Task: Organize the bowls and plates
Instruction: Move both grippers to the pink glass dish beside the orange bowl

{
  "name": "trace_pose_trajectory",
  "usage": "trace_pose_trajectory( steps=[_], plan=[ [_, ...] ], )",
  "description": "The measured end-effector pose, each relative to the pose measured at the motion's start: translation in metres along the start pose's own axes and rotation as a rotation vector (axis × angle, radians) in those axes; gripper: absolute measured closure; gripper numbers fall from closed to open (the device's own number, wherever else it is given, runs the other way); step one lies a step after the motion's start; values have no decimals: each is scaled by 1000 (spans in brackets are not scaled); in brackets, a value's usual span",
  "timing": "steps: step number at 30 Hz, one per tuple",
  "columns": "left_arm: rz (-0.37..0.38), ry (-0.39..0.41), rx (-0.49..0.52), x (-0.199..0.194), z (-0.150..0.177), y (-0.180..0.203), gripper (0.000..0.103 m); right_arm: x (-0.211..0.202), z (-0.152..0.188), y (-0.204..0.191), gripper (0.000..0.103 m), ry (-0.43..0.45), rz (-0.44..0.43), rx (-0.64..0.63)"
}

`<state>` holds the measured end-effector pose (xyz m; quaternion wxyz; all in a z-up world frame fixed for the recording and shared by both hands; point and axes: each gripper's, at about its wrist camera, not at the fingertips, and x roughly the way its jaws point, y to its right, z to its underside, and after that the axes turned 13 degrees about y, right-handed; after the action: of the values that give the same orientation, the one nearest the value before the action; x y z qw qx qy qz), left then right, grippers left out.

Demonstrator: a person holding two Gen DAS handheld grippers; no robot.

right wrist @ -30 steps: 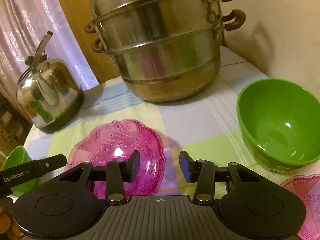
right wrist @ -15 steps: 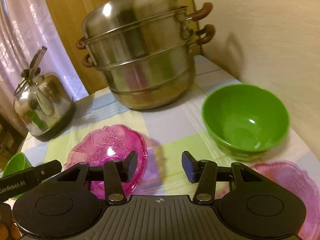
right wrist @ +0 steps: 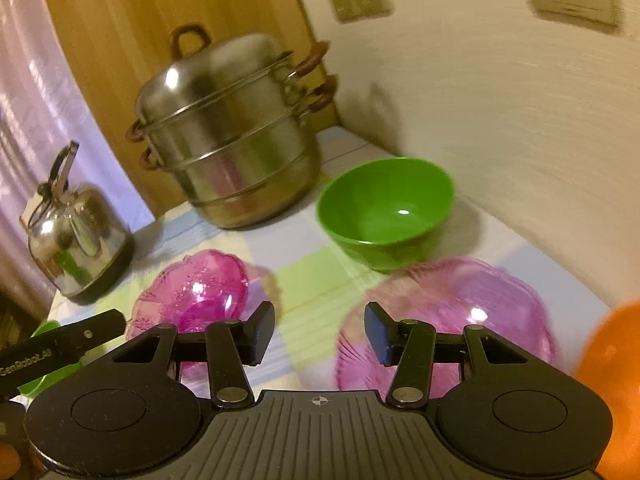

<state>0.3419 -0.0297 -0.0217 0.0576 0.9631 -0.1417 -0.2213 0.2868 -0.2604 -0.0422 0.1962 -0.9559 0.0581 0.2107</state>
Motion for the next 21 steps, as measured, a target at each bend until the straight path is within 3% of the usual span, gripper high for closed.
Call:
trace_pose_trajectory(
  steps=[8, 15, 21],
  plan=[
    [102, 36, 75, -24, 17, 35, 14, -55, 31, 21, 53, 53, 74, -6],
    [152, -35, 70, -10, 31, 46, 13, -78, 55, 39, 53, 49, 117, 35],
    [237, -115, 82, 3, 40, 55, 14, -79, 62, 41, 53, 43, 146, 68]
  ],
)
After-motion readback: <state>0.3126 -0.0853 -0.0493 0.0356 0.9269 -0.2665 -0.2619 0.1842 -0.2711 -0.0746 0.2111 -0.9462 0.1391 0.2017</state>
